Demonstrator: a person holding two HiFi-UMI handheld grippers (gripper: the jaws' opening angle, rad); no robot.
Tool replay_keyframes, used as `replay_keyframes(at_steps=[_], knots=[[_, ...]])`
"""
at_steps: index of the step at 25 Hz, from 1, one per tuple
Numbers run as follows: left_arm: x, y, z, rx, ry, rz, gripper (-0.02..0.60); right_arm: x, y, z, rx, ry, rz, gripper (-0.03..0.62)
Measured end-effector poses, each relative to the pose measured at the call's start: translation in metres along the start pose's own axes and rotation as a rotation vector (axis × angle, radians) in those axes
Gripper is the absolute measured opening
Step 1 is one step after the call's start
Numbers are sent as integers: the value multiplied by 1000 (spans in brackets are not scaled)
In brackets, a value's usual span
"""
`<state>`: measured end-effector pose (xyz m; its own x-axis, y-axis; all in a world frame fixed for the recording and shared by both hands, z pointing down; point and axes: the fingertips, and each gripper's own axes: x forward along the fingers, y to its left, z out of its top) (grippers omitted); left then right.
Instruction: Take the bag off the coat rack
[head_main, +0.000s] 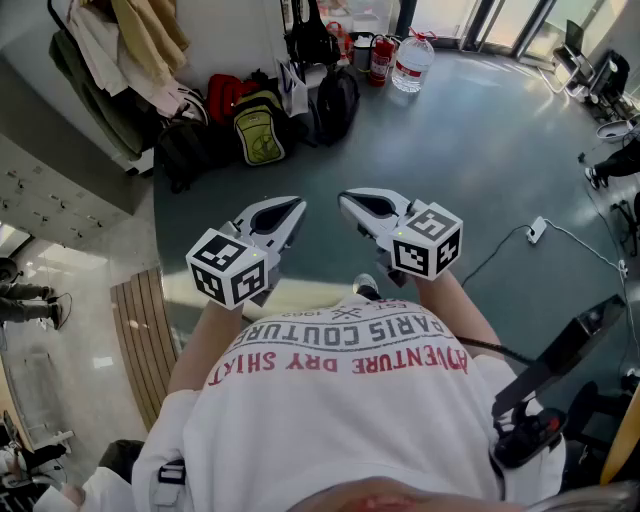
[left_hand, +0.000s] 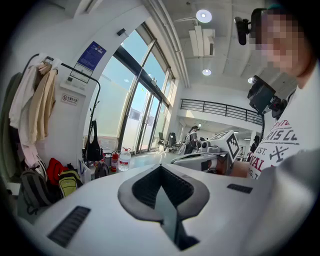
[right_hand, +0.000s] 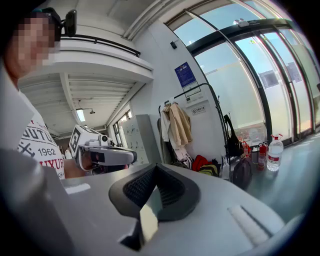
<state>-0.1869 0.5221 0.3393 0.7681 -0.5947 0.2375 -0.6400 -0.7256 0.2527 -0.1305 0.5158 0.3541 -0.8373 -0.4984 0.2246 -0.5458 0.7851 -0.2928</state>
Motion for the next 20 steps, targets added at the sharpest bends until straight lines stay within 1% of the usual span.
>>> replay_keyframes(at_steps=[12, 16, 20], knots=[[10, -3, -2, -9, 1, -2, 2, -3, -8, -4, 3, 10, 1, 0], [10, -3, -1, -10, 0, 4, 2, -6, -10, 0, 5, -8, -4, 2], [9, 0, -3, -21, 4, 11, 2, -3, -11, -3, -6, 14, -3, 2]])
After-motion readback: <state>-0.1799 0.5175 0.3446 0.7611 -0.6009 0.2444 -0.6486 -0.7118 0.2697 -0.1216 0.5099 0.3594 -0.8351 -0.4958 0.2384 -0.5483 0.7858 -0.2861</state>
